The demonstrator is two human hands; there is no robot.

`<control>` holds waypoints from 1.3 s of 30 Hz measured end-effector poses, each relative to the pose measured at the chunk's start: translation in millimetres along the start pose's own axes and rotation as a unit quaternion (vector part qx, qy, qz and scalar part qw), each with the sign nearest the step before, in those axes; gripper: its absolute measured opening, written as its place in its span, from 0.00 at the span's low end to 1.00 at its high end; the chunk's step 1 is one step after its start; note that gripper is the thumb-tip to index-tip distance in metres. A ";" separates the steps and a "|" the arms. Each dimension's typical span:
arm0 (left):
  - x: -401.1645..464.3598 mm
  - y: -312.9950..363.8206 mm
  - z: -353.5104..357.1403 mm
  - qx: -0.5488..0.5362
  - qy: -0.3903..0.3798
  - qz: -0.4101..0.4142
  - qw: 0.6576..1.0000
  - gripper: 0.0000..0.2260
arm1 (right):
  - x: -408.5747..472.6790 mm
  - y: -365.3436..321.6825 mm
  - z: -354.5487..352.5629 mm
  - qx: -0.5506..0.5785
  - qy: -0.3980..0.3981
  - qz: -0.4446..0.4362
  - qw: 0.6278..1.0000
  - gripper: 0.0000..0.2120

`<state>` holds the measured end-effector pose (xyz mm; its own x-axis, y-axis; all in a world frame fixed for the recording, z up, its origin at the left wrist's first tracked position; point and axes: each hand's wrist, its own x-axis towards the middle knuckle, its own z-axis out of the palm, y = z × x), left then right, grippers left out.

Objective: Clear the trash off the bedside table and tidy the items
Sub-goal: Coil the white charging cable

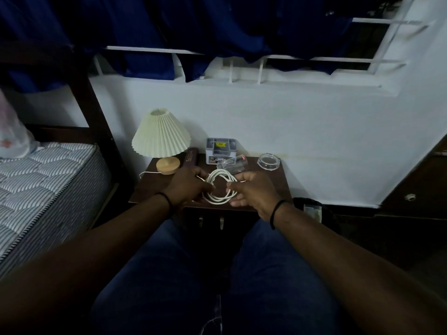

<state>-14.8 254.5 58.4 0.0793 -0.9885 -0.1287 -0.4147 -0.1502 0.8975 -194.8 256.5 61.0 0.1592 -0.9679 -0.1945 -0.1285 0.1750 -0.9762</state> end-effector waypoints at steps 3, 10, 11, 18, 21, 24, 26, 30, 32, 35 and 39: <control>-1.6 -0.2 2.2 0.086 0.048 0.056 0.994 0.09 | 0.4 2.7 4.1 -0.004 0.011 -0.003 1.000 0.09; 0.3 -5.9 4.6 0.140 0.069 0.089 0.984 0.09 | -1.5 4.1 5.3 0.006 0.014 -0.009 1.000 0.10; 0.9 -7.3 4.5 0.170 0.071 0.094 0.978 0.08 | -1.9 4.1 5.8 0.006 0.014 -0.008 1.000 0.11; 7.5 -11.3 5.1 0.185 0.068 0.080 0.977 0.10 | -1.8 2.3 5.7 -0.003 0.006 -0.017 1.000 0.10; 7.1 -4.8 0.3 0.062 -0.002 0.028 0.998 0.08 | -0.5 -0.2 0.8 0.002 0.007 -0.014 1.000 0.09; 3.4 -0.8 -7.9 -0.074 -0.093 -0.036 0.992 0.09 | 0.5 -2.8 -4.9 0.007 0.009 -0.010 1.000 0.06; 2.7 -1.0 -11.6 -0.106 -0.120 -0.048 0.986 0.10 | 0.7 -4.1 -7.7 0.014 0.011 -0.009 1.000 0.03; 3.6 -3.9 -15.5 -0.140 -0.128 -0.049 0.981 0.19 | 1.4 -6.6 -10.3 0.021 0.011 -0.017 1.000 0.02; 4.6 -5.1 -16.1 -0.147 -0.137 -0.050 0.978 0.20 | 2.2 -7.2 -11.7 0.023 0.012 -0.018 0.999 0.02; 8.3 -5.6 -12.9 -0.159 -0.147 -0.052 0.975 0.18 | 4.6 -6.1 -14.1 0.027 0.013 -0.019 0.999 0.05; 21.8 -3.7 -4.9 -0.171 -0.154 -0.042 0.972 0.17 | 17.6 -3.2 -22.9 0.051 0.044 -0.003 0.998 0.12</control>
<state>-7.1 233.6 54.4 -0.1974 -0.9393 -0.2805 -0.0879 -0.2680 0.9594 -214.0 234.7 62.9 0.0717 -0.9803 -0.1841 -0.0261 0.1827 -0.9828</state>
